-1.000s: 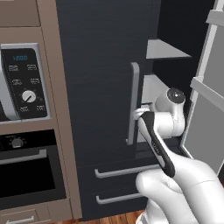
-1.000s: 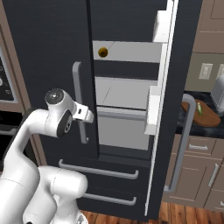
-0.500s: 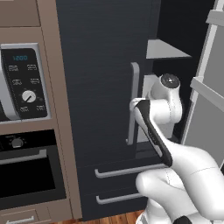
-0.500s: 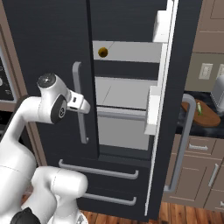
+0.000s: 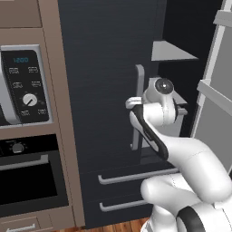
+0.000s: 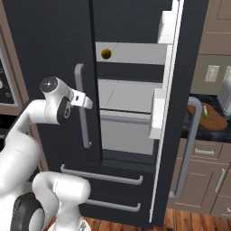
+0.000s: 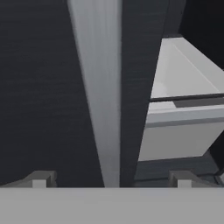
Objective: Retrieve a lemon from the fridge and place it on the cutting board with the fish.
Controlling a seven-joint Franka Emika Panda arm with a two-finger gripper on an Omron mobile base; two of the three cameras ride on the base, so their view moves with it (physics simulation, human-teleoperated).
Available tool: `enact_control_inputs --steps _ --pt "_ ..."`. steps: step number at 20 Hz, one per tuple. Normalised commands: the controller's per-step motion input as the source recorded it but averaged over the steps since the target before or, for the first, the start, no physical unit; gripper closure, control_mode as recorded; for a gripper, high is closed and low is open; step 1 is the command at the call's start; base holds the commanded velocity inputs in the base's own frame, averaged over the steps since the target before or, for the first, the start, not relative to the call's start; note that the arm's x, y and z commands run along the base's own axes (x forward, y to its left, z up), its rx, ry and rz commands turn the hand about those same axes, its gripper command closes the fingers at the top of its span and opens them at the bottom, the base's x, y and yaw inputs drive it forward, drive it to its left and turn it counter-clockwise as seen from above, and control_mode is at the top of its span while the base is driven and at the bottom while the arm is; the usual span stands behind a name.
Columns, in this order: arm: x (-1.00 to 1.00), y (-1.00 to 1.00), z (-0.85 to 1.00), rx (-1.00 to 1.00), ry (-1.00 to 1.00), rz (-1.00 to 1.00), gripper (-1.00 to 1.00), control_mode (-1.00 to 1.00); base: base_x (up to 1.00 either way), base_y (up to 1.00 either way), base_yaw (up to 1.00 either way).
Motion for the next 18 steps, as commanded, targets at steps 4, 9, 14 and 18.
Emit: enact_control_inputs --steps 4,9,14,18 --pt "0.44 0.0 0.0 -0.01 -0.01 0.01 -1.0 -1.0 0.0 0.0 0.0" --pt "0.34 0.0 0.0 -0.02 0.0 0.0 -1.0 -1.0 0.0 0.0 0.0" --pt "0.41 0.0 0.0 -0.03 0.0 0.0 -1.0 -1.0 0.0 0.0 0.0" --pt "0.45 0.0 0.0 -0.02 -0.03 0.0 -1.0 -1.0 0.0 0.0 0.0"
